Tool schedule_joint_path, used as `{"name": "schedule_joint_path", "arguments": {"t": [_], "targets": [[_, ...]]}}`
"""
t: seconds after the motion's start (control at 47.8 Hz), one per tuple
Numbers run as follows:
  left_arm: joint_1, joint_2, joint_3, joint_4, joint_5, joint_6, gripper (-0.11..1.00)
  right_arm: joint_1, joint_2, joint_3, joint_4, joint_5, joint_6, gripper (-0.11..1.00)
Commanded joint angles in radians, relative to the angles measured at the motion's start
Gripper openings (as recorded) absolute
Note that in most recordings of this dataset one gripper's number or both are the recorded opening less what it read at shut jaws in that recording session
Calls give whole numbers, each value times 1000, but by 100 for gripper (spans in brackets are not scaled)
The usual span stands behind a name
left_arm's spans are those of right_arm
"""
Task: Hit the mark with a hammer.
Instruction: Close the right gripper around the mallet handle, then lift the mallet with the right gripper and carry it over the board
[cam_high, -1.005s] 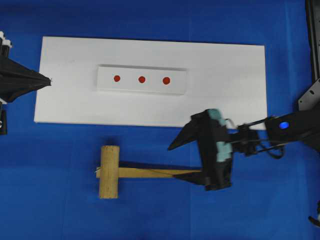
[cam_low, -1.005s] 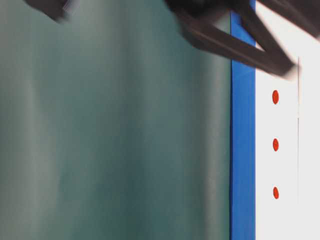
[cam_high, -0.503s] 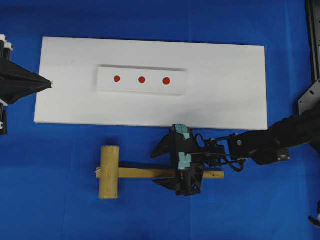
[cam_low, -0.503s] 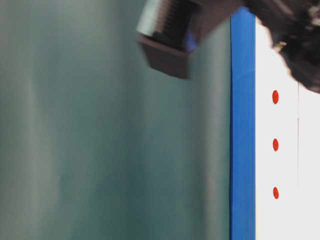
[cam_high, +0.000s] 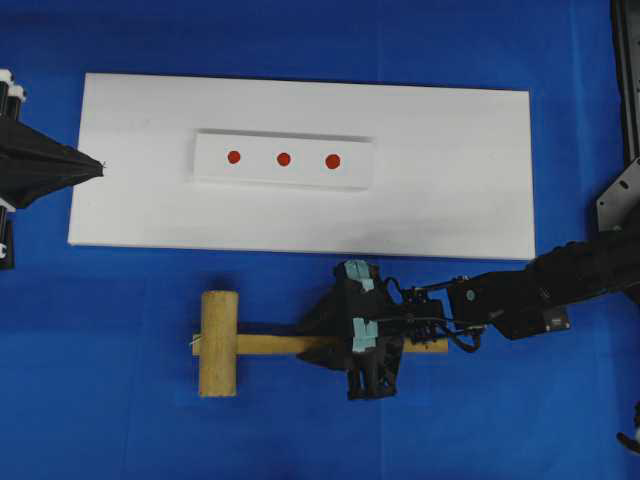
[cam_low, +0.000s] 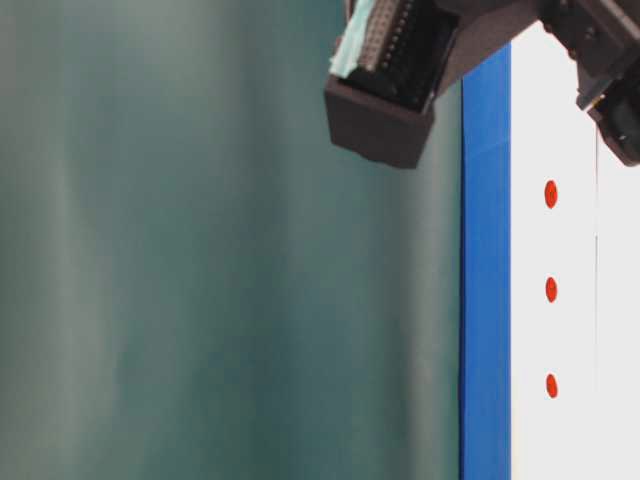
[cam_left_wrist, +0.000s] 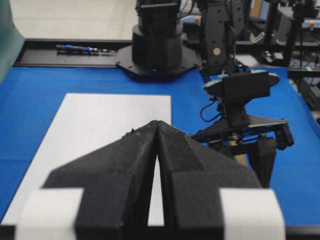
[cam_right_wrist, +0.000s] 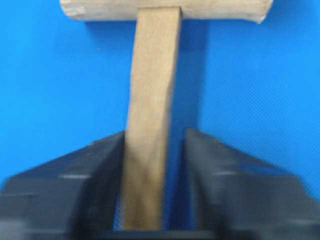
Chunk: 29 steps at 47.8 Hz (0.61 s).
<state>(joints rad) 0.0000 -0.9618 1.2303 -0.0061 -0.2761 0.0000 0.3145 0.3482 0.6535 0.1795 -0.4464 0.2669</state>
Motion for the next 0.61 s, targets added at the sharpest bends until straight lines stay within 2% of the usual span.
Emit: {"name": "schedule_joint_path", "arguments": {"t": [0.0,0.042,0.209,0.377,0.586], "targets": [[-3,3,-11,0,-5,-2,0,6,-17,-17,2,-6,-3,13],[-3,3,-11,0,-5,-2,0,8,-21,-21,2,-6,-3,10],[-2,2,-11,0,-2,-2,0,6,-61,-21,2,-8,-2,10],[-2,2,-11,0,8,-3,0,5,-158,-14,2,-3,-5,10],[-3,-2,-11,0,8,-5,0,-5,-273,-8,0,77,-17,10]]}}
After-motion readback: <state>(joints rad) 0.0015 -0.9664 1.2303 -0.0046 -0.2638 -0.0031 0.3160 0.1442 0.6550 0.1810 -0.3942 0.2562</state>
